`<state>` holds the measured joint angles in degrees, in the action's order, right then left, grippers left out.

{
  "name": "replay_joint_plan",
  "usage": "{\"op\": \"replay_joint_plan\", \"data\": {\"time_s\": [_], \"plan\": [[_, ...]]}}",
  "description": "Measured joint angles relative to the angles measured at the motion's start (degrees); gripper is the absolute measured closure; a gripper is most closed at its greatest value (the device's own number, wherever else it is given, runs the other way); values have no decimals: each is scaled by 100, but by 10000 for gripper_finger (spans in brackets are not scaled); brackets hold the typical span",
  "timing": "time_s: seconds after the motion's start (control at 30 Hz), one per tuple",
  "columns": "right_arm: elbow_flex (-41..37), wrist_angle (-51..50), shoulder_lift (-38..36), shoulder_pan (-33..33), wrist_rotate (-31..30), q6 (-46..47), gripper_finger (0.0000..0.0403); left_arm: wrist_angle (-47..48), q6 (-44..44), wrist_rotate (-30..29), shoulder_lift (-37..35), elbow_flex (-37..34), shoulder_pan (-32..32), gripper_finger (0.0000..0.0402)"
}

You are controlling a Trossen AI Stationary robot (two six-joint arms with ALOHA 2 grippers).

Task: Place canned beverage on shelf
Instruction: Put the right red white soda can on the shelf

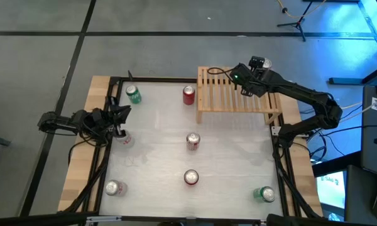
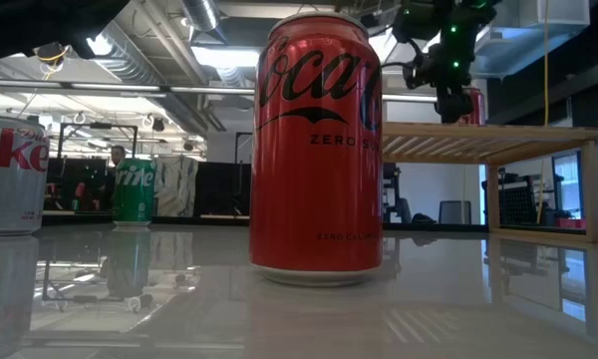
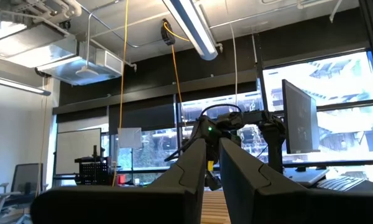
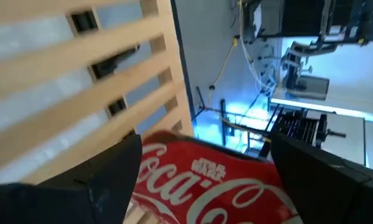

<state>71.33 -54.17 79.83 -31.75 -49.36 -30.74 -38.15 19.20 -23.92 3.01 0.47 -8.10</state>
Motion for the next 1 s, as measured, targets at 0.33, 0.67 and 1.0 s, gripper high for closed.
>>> {"op": "replay_joint_plan", "data": {"time_s": [0.33,0.67,1.0], "plan": [[0,-263,0,-249,-2,-13,49,0,-2,83,0,0,-2,362],[0,-235,0,-240,217,53,49,0,46,87,2,0,-1,362],[130,60,-95,82,711,213,49,0,46,87,1,0,0,362]]}}
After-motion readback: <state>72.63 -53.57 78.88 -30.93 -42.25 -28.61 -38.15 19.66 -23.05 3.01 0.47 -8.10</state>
